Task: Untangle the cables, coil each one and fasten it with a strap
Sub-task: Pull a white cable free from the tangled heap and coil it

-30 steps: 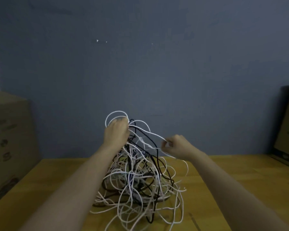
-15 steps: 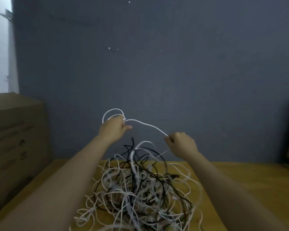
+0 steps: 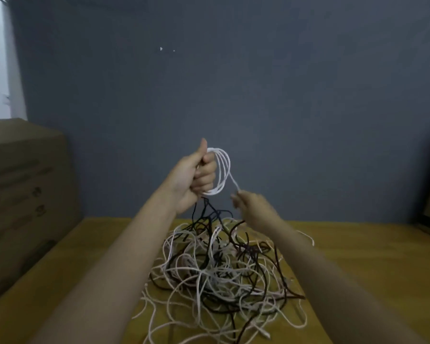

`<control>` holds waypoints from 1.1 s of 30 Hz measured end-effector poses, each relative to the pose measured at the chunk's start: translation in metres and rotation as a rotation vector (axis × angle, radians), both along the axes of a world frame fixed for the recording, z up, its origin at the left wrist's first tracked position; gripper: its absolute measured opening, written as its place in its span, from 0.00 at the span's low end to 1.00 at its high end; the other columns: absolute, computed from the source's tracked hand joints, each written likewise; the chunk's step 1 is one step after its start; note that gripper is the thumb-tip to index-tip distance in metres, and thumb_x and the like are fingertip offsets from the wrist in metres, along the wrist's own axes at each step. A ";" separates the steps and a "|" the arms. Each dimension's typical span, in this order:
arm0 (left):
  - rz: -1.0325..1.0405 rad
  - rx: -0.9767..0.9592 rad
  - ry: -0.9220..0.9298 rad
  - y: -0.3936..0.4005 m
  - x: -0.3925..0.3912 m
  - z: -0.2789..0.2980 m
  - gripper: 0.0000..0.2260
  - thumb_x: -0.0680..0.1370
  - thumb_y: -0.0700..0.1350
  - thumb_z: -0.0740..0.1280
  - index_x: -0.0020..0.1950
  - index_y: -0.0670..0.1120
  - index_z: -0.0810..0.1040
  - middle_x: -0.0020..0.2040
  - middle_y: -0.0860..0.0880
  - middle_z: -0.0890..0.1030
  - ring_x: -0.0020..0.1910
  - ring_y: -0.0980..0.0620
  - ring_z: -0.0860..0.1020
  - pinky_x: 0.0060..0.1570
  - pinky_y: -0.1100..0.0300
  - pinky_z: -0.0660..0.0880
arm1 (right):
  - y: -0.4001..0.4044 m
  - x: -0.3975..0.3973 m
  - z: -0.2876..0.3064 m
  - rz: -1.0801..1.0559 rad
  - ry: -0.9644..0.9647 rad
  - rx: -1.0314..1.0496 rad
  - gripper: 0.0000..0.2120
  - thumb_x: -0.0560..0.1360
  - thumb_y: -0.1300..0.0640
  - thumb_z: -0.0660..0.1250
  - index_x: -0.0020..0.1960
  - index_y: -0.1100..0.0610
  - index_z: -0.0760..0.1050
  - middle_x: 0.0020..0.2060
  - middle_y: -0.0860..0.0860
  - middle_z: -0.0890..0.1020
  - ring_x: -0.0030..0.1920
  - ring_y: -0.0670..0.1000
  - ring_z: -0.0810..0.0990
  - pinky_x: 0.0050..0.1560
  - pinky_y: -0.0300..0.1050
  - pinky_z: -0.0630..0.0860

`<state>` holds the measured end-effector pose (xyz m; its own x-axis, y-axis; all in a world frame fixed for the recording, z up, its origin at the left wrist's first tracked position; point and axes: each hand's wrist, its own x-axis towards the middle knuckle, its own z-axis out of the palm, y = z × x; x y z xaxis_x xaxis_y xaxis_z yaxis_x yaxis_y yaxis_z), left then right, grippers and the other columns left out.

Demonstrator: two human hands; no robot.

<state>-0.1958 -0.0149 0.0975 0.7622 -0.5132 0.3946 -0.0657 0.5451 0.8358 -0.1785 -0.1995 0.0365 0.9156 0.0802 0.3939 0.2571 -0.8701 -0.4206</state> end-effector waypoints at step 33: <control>0.668 1.429 -0.839 -0.002 -0.001 -0.056 0.14 0.80 0.55 0.62 0.42 0.46 0.73 0.37 0.50 0.75 0.36 0.51 0.73 0.35 0.56 0.66 | -0.005 -0.045 -0.032 0.157 -0.214 -0.194 0.14 0.79 0.51 0.63 0.63 0.51 0.77 0.60 0.52 0.78 0.60 0.54 0.73 0.57 0.45 0.67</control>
